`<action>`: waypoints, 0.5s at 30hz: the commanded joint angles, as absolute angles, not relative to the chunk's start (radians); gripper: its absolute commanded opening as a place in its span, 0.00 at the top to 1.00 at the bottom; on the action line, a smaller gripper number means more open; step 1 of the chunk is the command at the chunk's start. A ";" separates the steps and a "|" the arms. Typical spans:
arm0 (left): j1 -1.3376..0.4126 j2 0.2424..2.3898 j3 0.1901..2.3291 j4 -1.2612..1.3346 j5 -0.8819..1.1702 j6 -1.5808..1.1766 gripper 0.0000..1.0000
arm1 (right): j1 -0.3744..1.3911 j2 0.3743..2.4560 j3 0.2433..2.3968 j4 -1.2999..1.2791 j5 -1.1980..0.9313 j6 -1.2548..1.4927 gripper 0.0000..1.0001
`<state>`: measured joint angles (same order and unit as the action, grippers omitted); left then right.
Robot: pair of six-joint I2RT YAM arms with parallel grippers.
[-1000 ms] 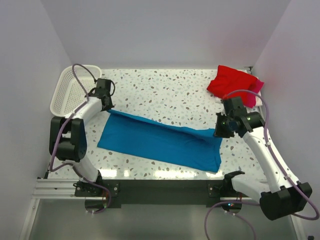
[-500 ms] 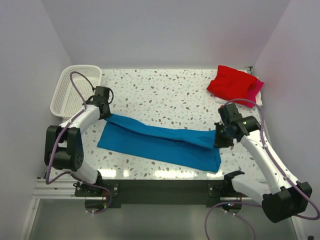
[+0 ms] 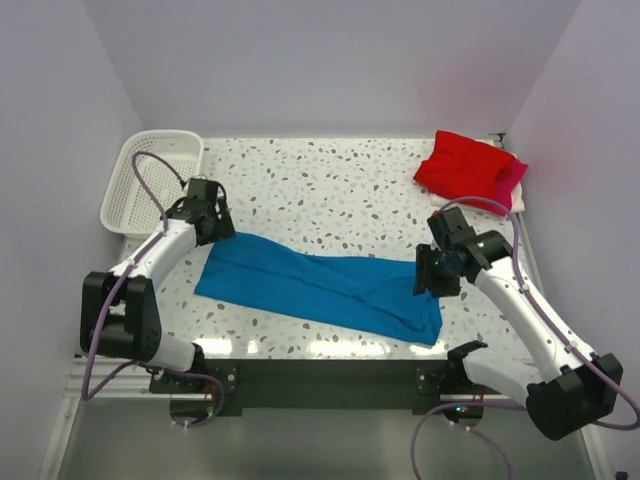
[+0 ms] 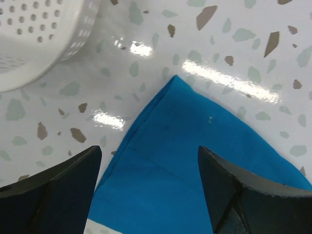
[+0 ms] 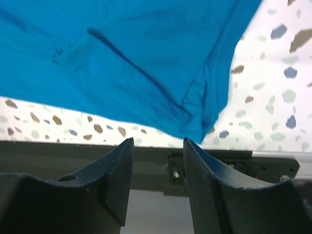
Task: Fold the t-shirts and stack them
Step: Fold the tshirt
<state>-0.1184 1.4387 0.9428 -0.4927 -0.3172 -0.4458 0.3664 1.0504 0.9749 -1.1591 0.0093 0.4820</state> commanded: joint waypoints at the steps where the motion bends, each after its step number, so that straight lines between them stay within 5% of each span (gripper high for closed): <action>1: -0.158 1.495 1.025 -0.446 -0.276 -0.477 0.15 | 0.368 1.123 0.959 -0.997 0.050 0.509 0.51; 15: -0.170 1.649 1.008 -0.327 -0.170 -0.476 0.15 | 0.213 1.310 0.887 -0.710 0.110 0.477 0.53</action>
